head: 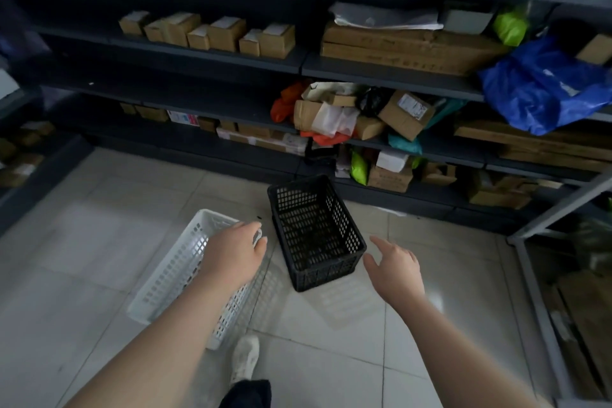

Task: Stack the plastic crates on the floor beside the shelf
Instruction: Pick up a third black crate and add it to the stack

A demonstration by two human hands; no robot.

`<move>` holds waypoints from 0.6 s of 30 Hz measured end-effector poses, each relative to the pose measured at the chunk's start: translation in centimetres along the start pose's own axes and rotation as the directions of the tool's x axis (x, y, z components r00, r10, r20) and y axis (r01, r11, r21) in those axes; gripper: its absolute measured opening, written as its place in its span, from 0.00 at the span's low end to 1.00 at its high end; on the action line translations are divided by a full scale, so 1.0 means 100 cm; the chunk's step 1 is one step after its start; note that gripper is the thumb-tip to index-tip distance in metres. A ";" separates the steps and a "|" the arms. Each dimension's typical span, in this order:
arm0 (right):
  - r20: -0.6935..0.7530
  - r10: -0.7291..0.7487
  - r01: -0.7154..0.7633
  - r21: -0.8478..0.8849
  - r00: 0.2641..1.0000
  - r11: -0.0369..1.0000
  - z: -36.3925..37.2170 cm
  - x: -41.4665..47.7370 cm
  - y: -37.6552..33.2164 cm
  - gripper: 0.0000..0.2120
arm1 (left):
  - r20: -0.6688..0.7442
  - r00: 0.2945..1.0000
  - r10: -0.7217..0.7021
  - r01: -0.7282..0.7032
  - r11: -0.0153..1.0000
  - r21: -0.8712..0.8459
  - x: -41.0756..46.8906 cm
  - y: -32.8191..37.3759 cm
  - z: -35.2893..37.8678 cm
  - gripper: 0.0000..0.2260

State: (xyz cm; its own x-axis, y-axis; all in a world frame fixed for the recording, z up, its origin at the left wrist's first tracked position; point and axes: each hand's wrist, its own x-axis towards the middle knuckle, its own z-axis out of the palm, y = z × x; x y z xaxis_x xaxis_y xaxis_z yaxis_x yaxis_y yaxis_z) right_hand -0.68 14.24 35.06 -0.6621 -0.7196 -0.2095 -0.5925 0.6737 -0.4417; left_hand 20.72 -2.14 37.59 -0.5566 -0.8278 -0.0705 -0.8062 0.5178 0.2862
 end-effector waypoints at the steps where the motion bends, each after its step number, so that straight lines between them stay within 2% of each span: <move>1: -0.007 0.021 -0.021 -0.002 1.000 1.000 0.005 0.012 -0.005 0.21 | 0.013 1.000 0.024 -0.024 1.000 -0.002 0.019 -0.004 0.002 0.19; 10: -0.048 0.252 -0.248 0.073 0.967 0.966 0.051 0.097 -0.054 0.18 | 0.197 0.958 0.207 -0.210 0.978 -0.006 0.175 -0.041 0.020 0.20; 18: -0.057 0.417 -0.402 0.177 0.907 0.899 0.105 0.165 -0.039 0.22 | 0.284 0.915 0.286 -0.285 0.958 -0.045 0.274 -0.031 0.087 0.20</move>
State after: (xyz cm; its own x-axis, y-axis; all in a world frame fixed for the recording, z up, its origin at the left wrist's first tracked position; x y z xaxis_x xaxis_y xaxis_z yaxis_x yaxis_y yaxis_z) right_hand -4.42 -2.04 24.16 -0.8739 -0.3623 -0.3240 -0.1852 0.8646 -0.4672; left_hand 6.25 -24.58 26.47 -0.7966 -0.5486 -0.2540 -0.6045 0.7219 0.3368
